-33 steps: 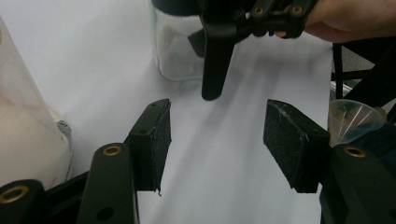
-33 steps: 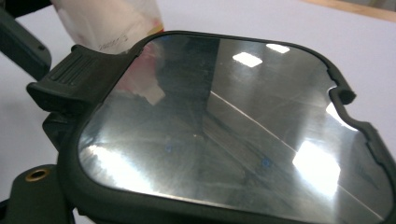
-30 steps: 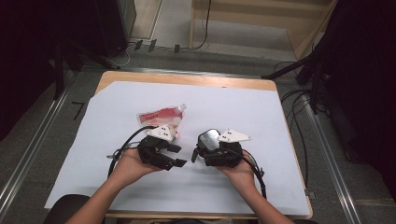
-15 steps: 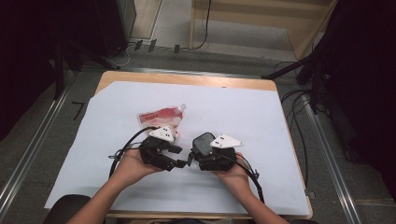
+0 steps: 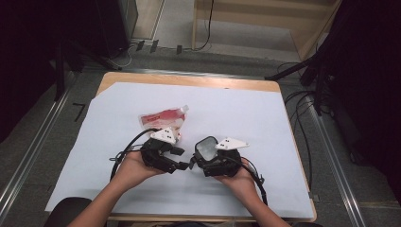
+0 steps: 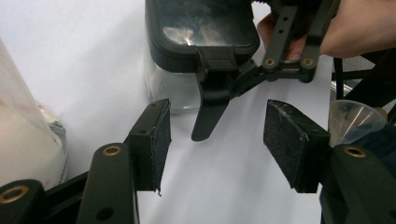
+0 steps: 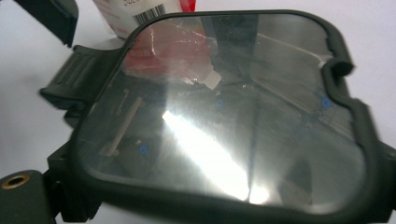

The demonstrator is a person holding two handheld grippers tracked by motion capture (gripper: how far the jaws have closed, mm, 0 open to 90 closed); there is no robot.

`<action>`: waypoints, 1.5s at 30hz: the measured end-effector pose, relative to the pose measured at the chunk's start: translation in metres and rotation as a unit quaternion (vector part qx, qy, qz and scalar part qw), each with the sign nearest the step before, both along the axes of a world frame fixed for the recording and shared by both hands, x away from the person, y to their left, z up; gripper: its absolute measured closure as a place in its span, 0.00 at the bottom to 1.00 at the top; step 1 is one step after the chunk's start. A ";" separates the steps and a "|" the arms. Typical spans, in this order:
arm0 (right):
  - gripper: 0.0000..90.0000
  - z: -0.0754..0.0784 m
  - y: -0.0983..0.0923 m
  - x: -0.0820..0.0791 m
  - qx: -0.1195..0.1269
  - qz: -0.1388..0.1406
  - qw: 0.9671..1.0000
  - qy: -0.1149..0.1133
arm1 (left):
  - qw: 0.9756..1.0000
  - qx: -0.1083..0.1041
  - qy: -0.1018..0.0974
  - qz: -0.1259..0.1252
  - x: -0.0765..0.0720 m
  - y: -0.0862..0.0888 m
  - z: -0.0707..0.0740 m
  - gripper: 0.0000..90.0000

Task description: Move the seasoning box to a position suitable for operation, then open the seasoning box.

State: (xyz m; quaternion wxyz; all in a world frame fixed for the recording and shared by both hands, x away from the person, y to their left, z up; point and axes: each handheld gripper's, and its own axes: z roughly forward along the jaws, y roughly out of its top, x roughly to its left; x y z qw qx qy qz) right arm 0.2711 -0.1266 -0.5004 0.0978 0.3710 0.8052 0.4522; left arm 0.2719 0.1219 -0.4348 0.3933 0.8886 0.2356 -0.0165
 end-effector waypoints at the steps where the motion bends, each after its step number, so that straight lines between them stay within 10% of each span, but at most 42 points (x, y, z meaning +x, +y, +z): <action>1: 0.08 0.002 -0.003 -0.001 0.004 0.000 1.000 0.012 | 1.000 -0.002 0.000 0.001 0.000 0.000 0.000 0.47; 11: 0.15 0.022 -0.025 -0.013 0.001 0.026 1.000 0.013 | 1.000 -0.002 -0.004 0.016 0.002 0.002 0.000 0.49; 21: 0.52 0.038 -0.056 -0.017 0.020 0.045 0.998 0.028 | 1.000 -0.002 0.022 0.017 0.005 -0.001 -0.004 0.53; 33: 0.99 0.041 -0.064 -0.015 0.005 0.047 0.997 0.060 | 0.999 -0.023 0.021 0.016 0.009 -0.003 -0.009 0.99; 45: 1.00 0.041 -0.062 -0.015 0.017 0.050 0.996 0.071 | 1.000 0.001 0.020 0.018 0.013 -0.012 -0.017 1.00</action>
